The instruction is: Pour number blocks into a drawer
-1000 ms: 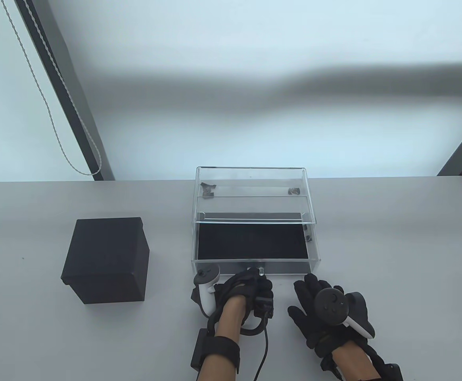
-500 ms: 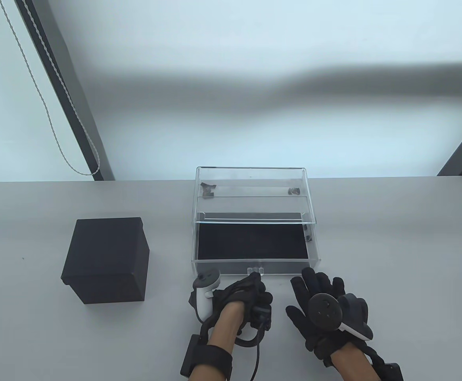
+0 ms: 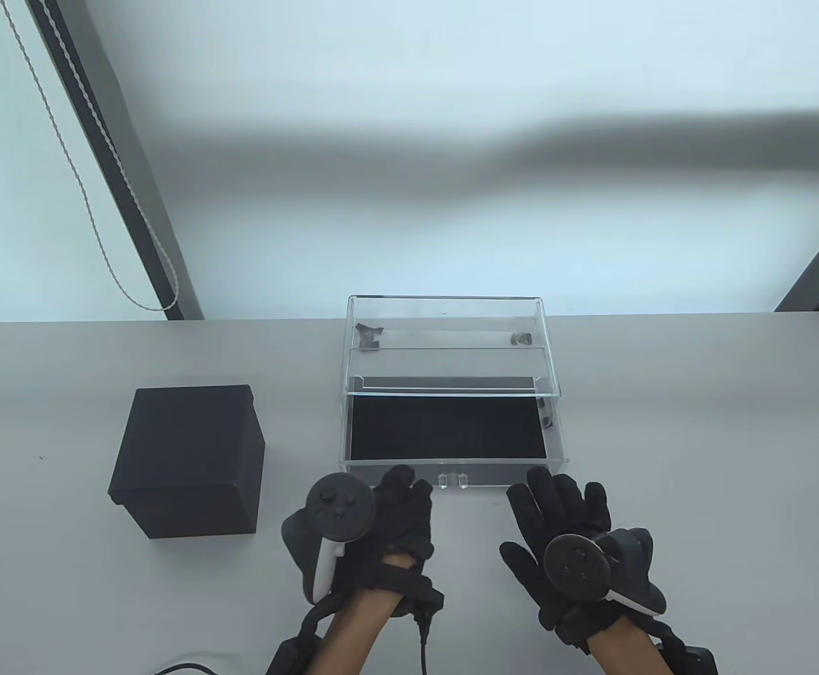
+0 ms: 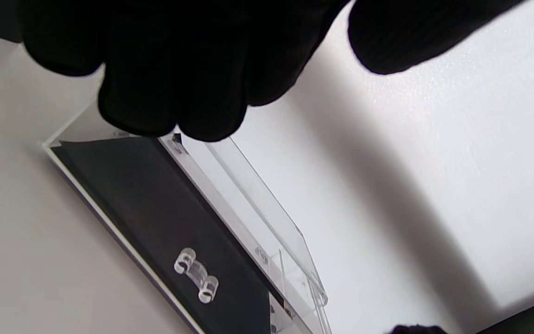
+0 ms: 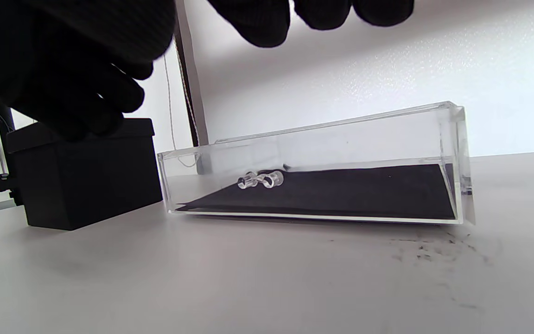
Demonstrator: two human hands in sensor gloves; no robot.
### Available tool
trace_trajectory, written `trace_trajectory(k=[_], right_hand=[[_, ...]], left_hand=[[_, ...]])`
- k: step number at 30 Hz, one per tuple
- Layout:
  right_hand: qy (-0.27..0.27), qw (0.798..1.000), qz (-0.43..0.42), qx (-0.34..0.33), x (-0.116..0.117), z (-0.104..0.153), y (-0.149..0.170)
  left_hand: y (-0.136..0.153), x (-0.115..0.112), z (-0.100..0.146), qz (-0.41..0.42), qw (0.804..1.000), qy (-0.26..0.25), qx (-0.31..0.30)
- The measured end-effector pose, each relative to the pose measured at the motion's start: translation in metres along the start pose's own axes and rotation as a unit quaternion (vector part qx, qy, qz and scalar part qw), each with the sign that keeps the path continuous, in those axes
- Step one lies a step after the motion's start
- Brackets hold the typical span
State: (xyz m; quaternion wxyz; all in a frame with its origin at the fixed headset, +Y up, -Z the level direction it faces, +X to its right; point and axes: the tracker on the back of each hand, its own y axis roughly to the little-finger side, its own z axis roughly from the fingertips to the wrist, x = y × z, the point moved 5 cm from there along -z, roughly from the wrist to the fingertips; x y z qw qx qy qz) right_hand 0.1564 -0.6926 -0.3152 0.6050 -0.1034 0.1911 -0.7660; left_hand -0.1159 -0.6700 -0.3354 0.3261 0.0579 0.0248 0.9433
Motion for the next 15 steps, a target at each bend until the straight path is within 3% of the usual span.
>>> trace_trajectory(k=[10, 15], right_hand=[[-0.008, 1.000, -0.007, 0.003, 0.002, 0.000, 0.001], [-0.013, 1.000, -0.009, 0.003, 0.004, -0.001, 0.000]], left_hand=[[0.005, 0.127, -0.005, -0.064, 0.990, -0.124, -0.018], [0.028, 0.158, -0.033, -0.159, 0.980, -0.116, -0.010]])
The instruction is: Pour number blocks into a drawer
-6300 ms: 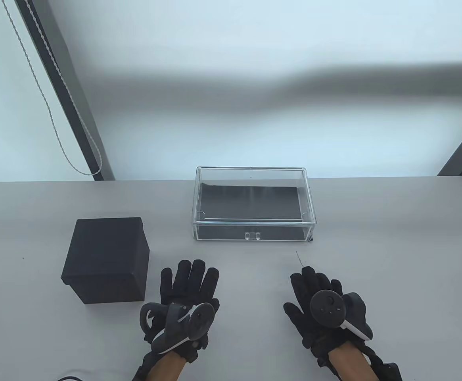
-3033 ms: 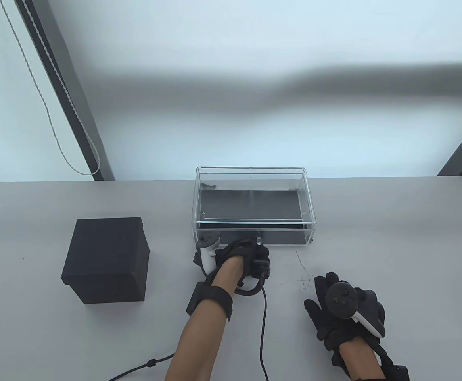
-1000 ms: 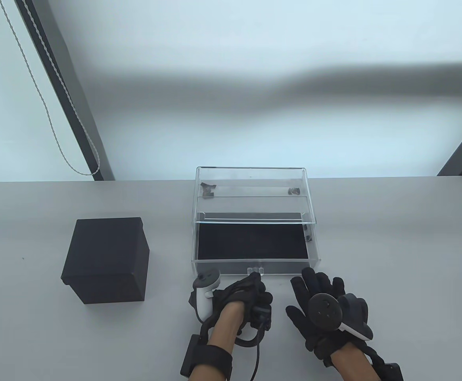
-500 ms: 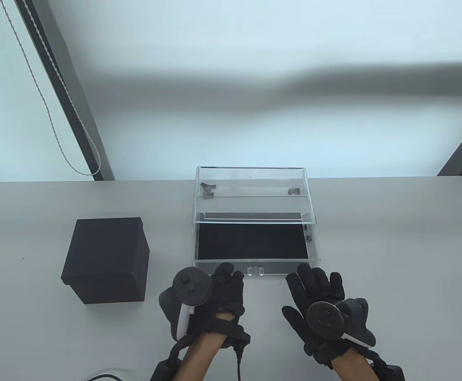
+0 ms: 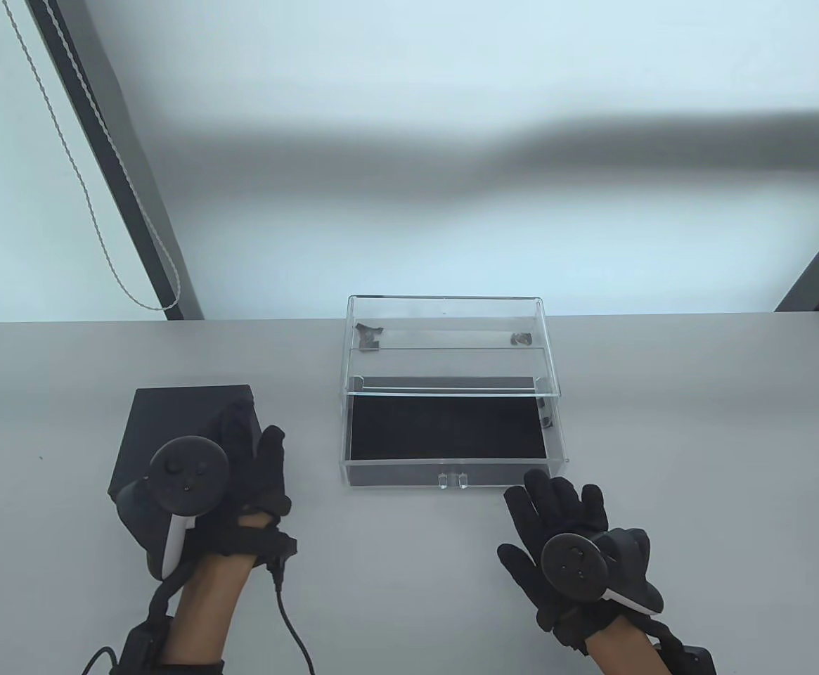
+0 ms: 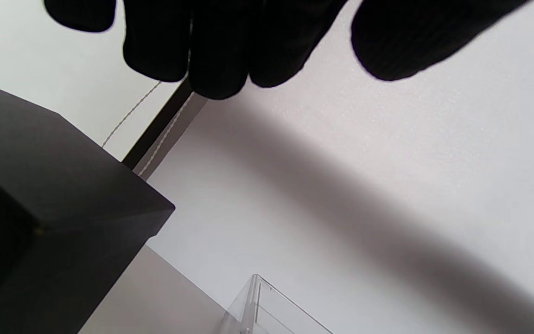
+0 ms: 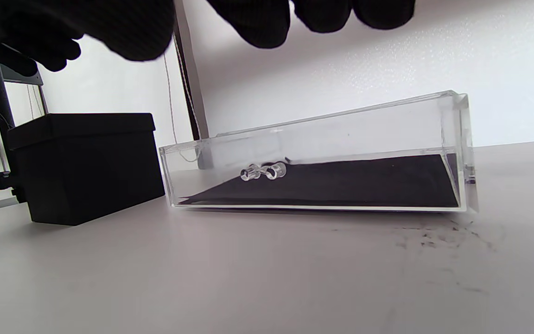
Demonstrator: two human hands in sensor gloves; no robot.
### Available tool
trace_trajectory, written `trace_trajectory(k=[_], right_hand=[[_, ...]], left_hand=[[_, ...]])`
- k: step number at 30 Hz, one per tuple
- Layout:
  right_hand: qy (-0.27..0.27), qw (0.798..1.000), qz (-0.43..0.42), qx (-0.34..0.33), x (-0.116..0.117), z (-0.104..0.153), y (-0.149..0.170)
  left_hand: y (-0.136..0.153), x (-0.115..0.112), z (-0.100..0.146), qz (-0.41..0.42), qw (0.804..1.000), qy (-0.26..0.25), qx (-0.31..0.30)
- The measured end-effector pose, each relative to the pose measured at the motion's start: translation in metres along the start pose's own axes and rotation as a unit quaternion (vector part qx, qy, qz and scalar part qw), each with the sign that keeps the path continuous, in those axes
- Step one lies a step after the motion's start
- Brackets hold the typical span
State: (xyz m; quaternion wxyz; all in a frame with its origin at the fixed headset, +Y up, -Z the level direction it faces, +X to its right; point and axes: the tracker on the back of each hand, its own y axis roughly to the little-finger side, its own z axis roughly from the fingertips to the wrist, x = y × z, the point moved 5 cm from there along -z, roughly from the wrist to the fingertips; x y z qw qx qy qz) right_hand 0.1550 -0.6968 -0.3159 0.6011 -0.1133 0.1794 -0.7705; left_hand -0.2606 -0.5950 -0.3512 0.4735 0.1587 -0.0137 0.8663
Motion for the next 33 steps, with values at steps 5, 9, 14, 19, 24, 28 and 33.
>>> trace_trajectory(k=[5, 9, 14, 19, 24, 28, 33], right_hand=[[-0.005, 1.000, -0.007, 0.003, 0.001, 0.000, 0.002], [-0.014, 1.000, -0.010, 0.008, 0.005, -0.001, 0.004], [-0.014, 1.000, -0.019, 0.008, 0.005, -0.001, 0.005], [-0.015, 1.000, -0.026, 0.006, 0.007, -0.002, 0.005], [-0.020, 0.999, -0.033, 0.005, 0.009, -0.003, 0.003], [-0.019, 0.999, -0.032, 0.004, 0.009, -0.003, 0.004], [-0.024, 0.999, -0.036, 0.010, 0.012, -0.003, 0.006]], left_hand=[[0.030, -0.008, -0.029, -0.076, 0.996, 0.044, 0.017], [0.047, -0.021, -0.052, -0.148, 0.985, 0.079, 0.027], [0.068, -0.046, -0.070, -0.150, 0.983, 0.109, 0.013], [0.082, -0.061, -0.070, -0.101, 0.988, 0.112, -0.022], [0.083, -0.061, -0.065, -0.102, 0.989, 0.101, -0.028], [0.081, -0.061, -0.058, -0.104, 0.990, 0.093, -0.030], [0.074, -0.061, -0.042, -0.103, 0.990, 0.084, -0.048]])
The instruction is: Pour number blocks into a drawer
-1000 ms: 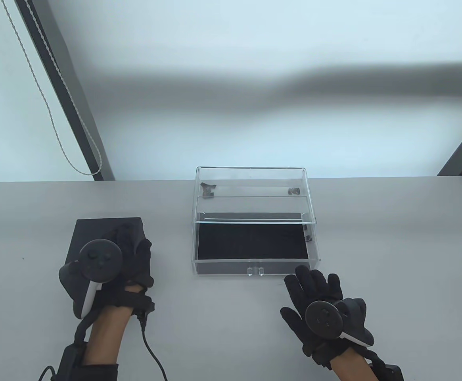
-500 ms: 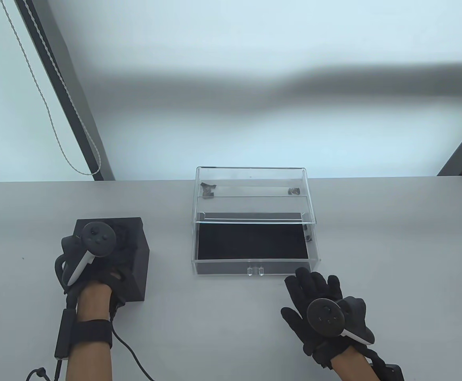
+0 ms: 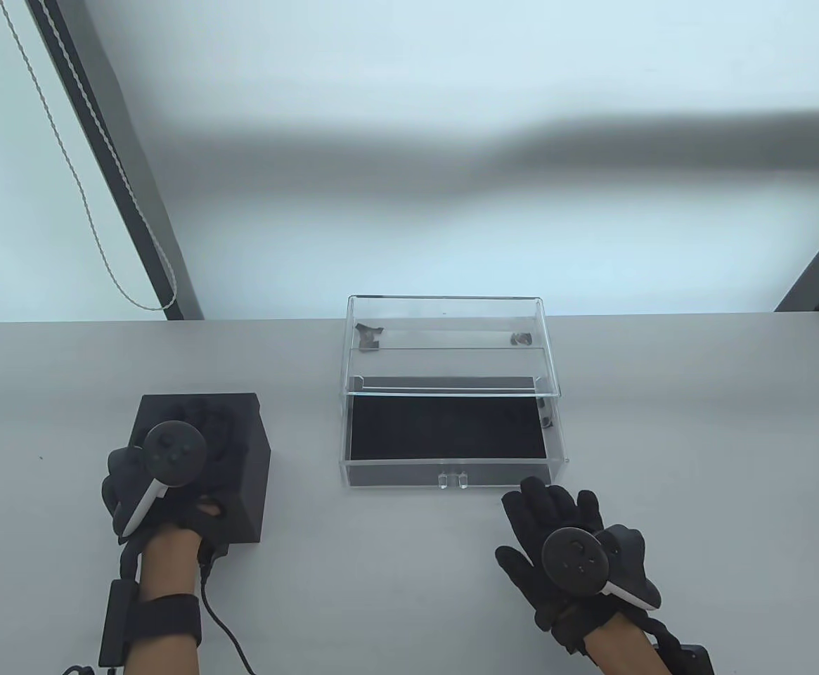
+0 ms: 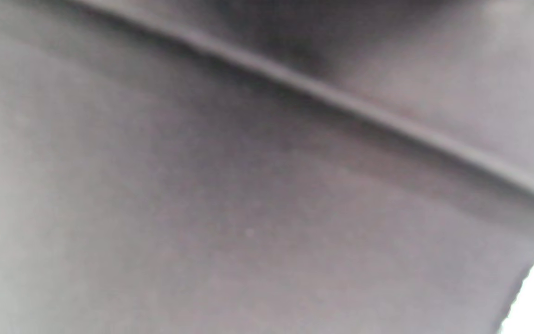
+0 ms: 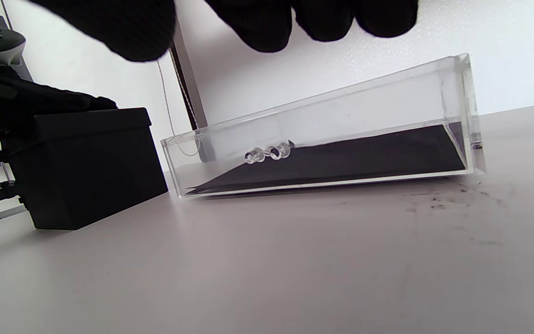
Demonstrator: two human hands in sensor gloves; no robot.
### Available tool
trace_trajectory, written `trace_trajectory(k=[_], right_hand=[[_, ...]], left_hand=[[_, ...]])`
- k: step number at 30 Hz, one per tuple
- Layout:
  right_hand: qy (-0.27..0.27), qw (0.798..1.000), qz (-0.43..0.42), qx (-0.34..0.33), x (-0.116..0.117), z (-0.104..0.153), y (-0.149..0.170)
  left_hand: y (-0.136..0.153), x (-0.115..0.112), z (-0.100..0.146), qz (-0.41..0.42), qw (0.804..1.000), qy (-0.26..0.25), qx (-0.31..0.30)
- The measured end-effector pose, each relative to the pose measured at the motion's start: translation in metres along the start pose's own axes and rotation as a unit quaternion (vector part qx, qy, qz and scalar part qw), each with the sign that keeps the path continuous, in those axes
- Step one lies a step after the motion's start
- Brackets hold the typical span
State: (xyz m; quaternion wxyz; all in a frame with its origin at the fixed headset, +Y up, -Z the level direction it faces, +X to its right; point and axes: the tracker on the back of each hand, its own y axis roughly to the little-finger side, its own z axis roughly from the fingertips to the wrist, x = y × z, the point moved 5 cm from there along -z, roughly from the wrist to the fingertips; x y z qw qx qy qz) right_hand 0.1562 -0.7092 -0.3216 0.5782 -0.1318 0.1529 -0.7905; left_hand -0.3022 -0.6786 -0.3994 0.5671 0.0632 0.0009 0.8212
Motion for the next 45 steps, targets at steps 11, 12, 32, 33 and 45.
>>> trace_trajectory(k=[11, 12, 32, 33, 45], right_hand=[[-0.006, 1.000, -0.004, 0.000, 0.004, -0.001, -0.001], [-0.007, 1.000, -0.006, 0.000, 0.004, -0.001, -0.001], [0.005, 0.999, -0.035, 0.035, -0.003, -0.002, 0.016], [0.005, 0.998, -0.039, 0.039, -0.003, -0.002, 0.018], [0.010, 0.996, -0.058, 0.060, -0.005, -0.001, 0.031]], left_hand=[[-0.033, -0.007, 0.048, -0.016, 0.998, -0.012, -0.053], [-0.038, -0.008, 0.053, -0.015, 0.998, -0.011, -0.059], [-0.137, -0.044, 0.105, -0.014, 0.996, 0.017, -0.091], [-0.145, -0.047, 0.107, -0.017, 0.996, 0.017, -0.092], [-0.214, -0.073, 0.115, -0.026, 0.995, 0.020, -0.095]])
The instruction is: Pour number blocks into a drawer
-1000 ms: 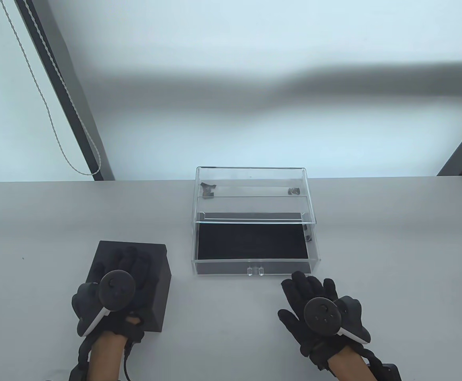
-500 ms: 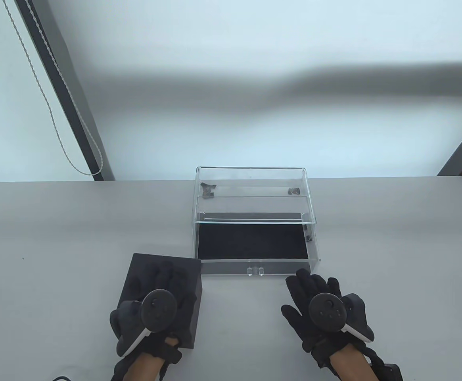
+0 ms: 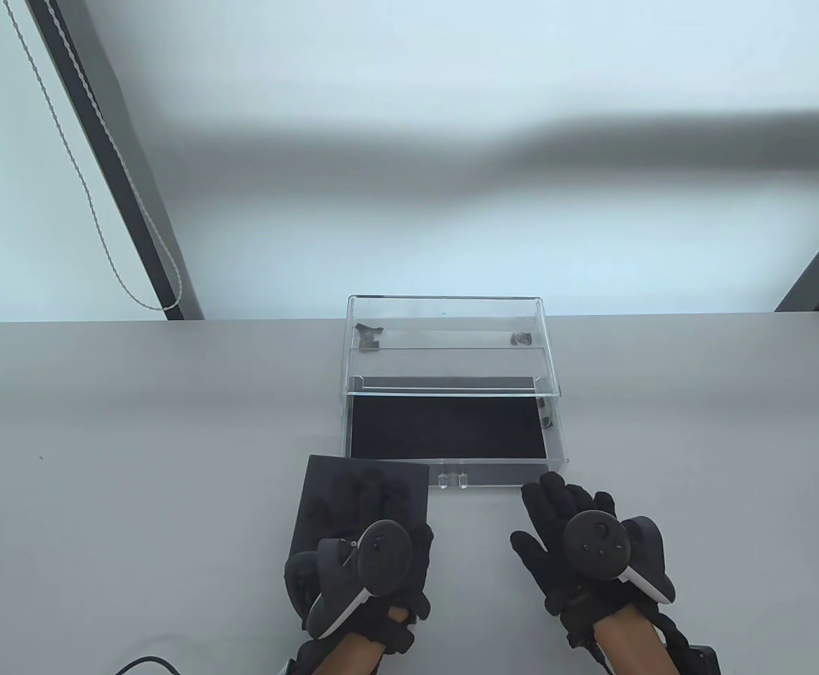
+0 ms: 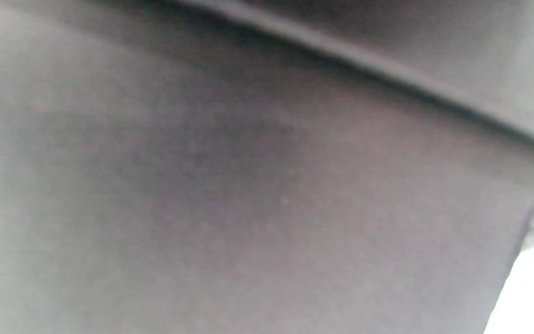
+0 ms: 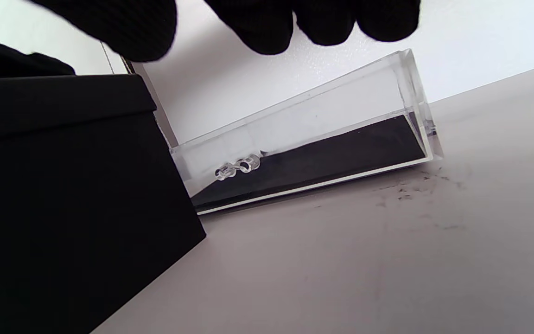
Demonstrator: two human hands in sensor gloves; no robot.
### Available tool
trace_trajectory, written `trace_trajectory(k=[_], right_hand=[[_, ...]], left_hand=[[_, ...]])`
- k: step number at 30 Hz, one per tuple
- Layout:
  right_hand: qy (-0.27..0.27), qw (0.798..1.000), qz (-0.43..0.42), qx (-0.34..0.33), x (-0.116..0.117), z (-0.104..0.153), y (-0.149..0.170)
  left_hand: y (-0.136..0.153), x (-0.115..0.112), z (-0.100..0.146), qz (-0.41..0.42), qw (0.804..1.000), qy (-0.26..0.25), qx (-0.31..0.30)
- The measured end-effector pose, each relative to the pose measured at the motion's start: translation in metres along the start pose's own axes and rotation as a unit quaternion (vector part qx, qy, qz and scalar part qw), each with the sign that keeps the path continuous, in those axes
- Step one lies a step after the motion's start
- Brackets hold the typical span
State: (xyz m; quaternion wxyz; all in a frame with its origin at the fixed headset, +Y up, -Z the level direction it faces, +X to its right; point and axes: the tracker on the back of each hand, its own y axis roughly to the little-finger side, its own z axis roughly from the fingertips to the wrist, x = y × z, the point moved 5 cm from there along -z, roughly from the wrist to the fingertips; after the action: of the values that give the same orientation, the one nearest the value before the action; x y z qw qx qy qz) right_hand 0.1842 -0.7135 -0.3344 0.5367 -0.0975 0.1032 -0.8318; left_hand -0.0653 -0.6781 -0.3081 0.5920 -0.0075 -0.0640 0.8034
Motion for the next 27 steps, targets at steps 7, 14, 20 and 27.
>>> trace_trajectory(k=[7, 14, 20, 27], right_hand=[[-0.003, 1.000, -0.003, 0.009, 0.000, 0.000, 0.003], [-0.003, 1.000, -0.004, 0.012, 0.000, 0.000, 0.004], [-0.008, 1.000, -0.005, 0.012, 0.001, 0.000, 0.004], [-0.011, 1.000, -0.005, 0.002, 0.002, 0.000, 0.004]], left_hand=[[-0.034, -0.010, -0.007, -0.005, 1.000, -0.008, 0.000], [-0.058, -0.017, -0.011, -0.007, 1.000, -0.017, 0.006], [-0.064, -0.016, -0.010, -0.008, 0.999, -0.037, 0.001], [-0.063, -0.008, -0.004, 0.021, 0.998, -0.056, -0.024]])
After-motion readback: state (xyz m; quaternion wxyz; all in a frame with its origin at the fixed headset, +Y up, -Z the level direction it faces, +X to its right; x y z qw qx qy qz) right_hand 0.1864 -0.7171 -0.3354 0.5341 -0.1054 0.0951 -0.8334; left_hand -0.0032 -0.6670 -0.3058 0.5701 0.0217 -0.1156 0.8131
